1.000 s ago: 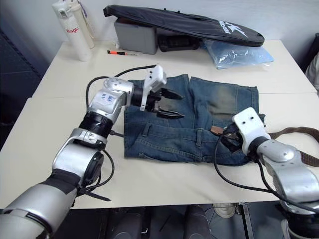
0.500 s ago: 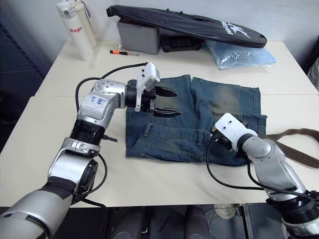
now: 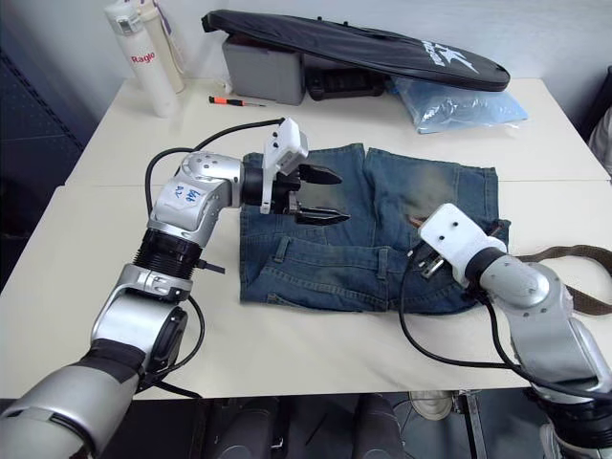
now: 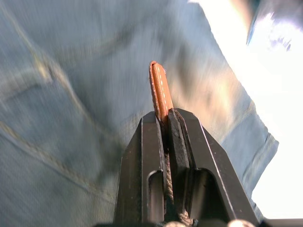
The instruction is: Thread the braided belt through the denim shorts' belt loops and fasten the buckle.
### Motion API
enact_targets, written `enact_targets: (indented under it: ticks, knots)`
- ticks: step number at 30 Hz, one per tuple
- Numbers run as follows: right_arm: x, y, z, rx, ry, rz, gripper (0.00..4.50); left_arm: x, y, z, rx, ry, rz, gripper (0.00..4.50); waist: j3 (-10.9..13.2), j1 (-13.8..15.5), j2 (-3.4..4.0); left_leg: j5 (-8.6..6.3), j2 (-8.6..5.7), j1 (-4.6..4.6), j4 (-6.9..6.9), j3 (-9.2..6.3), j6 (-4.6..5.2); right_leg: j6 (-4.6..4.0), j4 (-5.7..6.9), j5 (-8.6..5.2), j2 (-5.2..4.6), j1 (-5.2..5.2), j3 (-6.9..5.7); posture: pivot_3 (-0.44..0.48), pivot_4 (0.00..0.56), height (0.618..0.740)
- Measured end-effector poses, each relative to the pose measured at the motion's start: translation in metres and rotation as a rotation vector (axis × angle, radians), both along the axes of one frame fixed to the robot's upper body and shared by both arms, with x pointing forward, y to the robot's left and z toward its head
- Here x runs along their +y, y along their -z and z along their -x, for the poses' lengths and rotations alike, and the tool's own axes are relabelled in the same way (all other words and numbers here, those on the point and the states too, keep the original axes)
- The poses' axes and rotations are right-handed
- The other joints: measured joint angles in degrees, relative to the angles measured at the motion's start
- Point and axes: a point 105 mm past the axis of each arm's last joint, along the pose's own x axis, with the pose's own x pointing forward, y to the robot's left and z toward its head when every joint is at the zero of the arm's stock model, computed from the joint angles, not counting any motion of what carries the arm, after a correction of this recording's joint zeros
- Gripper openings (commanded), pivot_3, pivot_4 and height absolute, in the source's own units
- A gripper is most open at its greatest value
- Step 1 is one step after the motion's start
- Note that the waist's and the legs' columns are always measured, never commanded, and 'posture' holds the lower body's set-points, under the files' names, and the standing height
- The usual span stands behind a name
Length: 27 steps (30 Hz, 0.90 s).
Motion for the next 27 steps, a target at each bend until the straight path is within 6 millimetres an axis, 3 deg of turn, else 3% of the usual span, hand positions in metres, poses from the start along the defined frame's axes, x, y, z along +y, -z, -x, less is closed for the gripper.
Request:
enact_targets:
  ticks: [8,10,12,15,19,27]
  knots:
    - [0.035,0.023,0.024,-0.021,-0.213,0.027,0.04,0.001,0.004,-0.002,0.006,-0.003,-0.001,4.50,0.00,-0.05,0.00,0.00,0.00,0.01,-0.01,0.00,0.00,0.00,0.01,0.00,0.00,0.00,0.00,0.000,0.150,0.740]
    - [0.041,0.041,0.028,-0.019,-0.252,0.098,0.04,0.001,0.004,-0.002,0.006,-0.003,-0.001,4.50,0.00,-0.06,0.00,0.00,0.00,0.01,-0.01,0.01,0.00,0.00,0.01,0.00,-0.01,0.00,0.00,0.000,0.150,0.740]
    - [0.027,0.056,0.026,-0.046,-0.212,0.250,0.04,0.001,0.004,-0.002,0.005,-0.002,-0.001,4.50,0.00,0.04,0.00,0.00,-0.01,0.01,0.00,0.01,0.00,0.00,0.01,0.00,-0.01,0.01,0.00,0.000,0.150,0.740]
    - [-0.001,0.069,0.020,-0.051,-0.116,0.337,0.04,0.004,0.003,-0.003,0.005,-0.010,-0.005,4.50,0.00,0.10,-0.01,0.00,0.00,0.02,0.01,0.01,0.00,0.00,0.00,0.00,-0.01,0.02,0.00,0.000,0.150,0.740]
    - [-0.003,0.067,0.017,-0.111,-0.124,0.380,0.04,0.005,0.003,-0.004,0.003,-0.015,-0.008,4.50,0.00,-0.12,-0.01,0.01,0.01,0.04,0.00,0.01,-0.02,0.00,0.01,0.00,0.00,0.02,0.00,0.000,0.150,0.740]
    - [0.030,0.044,0.009,-0.252,-0.203,0.268,0.04,0.004,0.003,-0.003,0.004,-0.013,-0.006,4.50,0.00,-0.13,-0.01,0.02,0.01,0.05,0.00,0.01,-0.04,0.00,0.01,0.00,0.00,0.03,0.00,0.000,0.150,0.740]
